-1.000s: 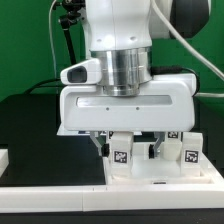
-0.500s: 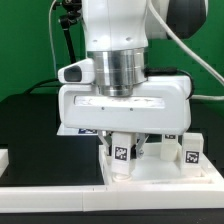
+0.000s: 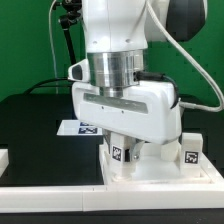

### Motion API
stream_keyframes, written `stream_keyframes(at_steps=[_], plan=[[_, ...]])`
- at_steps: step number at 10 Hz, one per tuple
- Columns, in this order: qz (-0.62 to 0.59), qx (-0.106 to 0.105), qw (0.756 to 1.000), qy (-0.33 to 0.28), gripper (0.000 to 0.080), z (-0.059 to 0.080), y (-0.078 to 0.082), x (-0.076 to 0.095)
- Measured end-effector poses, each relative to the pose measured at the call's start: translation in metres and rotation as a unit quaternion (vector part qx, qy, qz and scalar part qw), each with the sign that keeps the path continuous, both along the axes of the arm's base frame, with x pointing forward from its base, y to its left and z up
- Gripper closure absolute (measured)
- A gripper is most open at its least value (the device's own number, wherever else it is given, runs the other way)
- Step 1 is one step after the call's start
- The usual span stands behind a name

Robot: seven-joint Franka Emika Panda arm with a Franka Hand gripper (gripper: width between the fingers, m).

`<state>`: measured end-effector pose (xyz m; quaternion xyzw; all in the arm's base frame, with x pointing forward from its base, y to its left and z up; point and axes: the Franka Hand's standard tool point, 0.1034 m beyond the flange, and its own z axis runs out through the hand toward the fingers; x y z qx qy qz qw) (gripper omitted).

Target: Assemble square table

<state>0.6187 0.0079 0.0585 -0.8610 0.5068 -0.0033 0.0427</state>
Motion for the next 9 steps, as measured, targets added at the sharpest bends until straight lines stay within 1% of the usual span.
stream_keyframes(at_steps=[1, 2, 3, 4, 5, 6, 7, 8, 9], plan=[[-0.103, 0.024, 0.994, 0.003, 0.0526, -0.001, -0.001, 0.001], [-0.179, 0.042, 0.983, 0.007, 0.0526, -0.001, -0.002, 0.001], [-0.208, 0.052, 0.977, 0.006, 0.0526, -0.001, -0.004, 0.002], [-0.222, 0.051, 0.974, 0.001, 0.0526, -0.001, -0.005, 0.004], [-0.210, 0.051, 0.976, 0.000, 0.0446, -0.001, -0.005, 0.004], [-0.199, 0.050, 0.979, -0.001, 0.0263, -0.001, -0.005, 0.004], [-0.198, 0.050, 0.979, -0.001, 0.0186, -0.001, -0.005, 0.004], [-0.099, 0.037, 0.994, -0.016, 0.0186, 0.005, -0.004, 0.007], [-0.008, 0.023, 0.999, -0.030, 0.0157, 0.012, -0.003, 0.010]])
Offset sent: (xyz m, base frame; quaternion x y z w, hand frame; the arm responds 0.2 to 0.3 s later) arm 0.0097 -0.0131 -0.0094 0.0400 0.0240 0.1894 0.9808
